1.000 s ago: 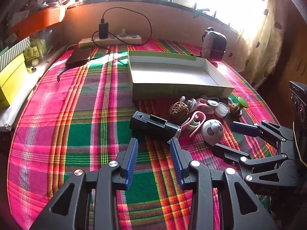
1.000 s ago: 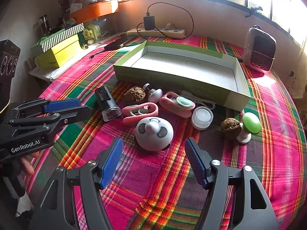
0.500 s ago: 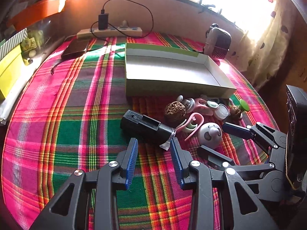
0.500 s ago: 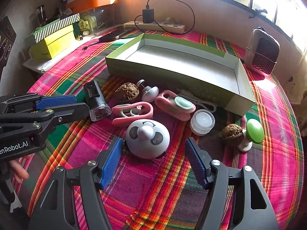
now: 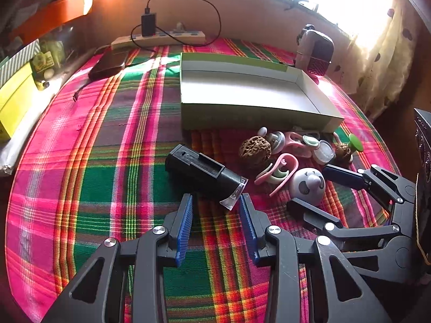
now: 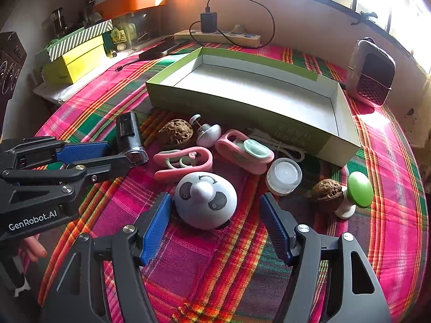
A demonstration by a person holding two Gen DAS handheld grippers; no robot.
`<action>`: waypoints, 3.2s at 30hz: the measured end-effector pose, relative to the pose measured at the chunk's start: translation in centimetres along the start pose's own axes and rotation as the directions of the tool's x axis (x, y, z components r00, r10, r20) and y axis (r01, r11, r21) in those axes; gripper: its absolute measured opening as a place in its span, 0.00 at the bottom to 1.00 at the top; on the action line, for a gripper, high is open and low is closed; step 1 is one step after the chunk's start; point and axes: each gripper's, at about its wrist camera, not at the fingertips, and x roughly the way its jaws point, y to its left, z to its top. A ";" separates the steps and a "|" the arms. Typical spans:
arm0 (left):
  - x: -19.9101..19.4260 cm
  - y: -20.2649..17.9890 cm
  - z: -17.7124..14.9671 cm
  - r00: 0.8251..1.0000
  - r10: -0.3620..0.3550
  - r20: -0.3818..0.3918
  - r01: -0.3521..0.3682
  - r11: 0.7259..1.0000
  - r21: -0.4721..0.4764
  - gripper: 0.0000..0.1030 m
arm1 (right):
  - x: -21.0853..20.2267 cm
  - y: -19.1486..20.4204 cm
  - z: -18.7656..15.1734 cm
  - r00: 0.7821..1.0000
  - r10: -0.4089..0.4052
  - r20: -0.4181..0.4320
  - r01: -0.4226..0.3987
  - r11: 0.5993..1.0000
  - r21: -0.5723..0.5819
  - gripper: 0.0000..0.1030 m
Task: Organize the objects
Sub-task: 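Move the left gripper toward the black flashlight lying on the cloth, then close the left gripper on the black flashlight while the right gripper approaches the panda ball, then lift the flashlight with the left gripper while the right gripper grasps the white panda ball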
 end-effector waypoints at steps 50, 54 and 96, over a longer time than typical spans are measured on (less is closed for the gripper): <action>2.2 1.5 2.8 0.992 0.121 0.017 -0.120 0.991 -0.052 0.35 | 0.3 -0.4 0.4 1.000 0.003 0.001 -0.003 1.000 -0.001 0.66; 2.2 1.4 2.7 0.992 0.124 0.021 -0.123 0.991 -0.045 0.34 | 0.3 -0.4 0.4 1.000 0.003 0.002 -0.003 1.000 -0.001 0.66; -0.8 0.7 3.4 0.989 0.120 0.085 -0.119 0.993 -0.017 0.24 | -2.6 -1.5 1.7 0.996 -0.002 0.084 -0.001 0.999 0.033 0.42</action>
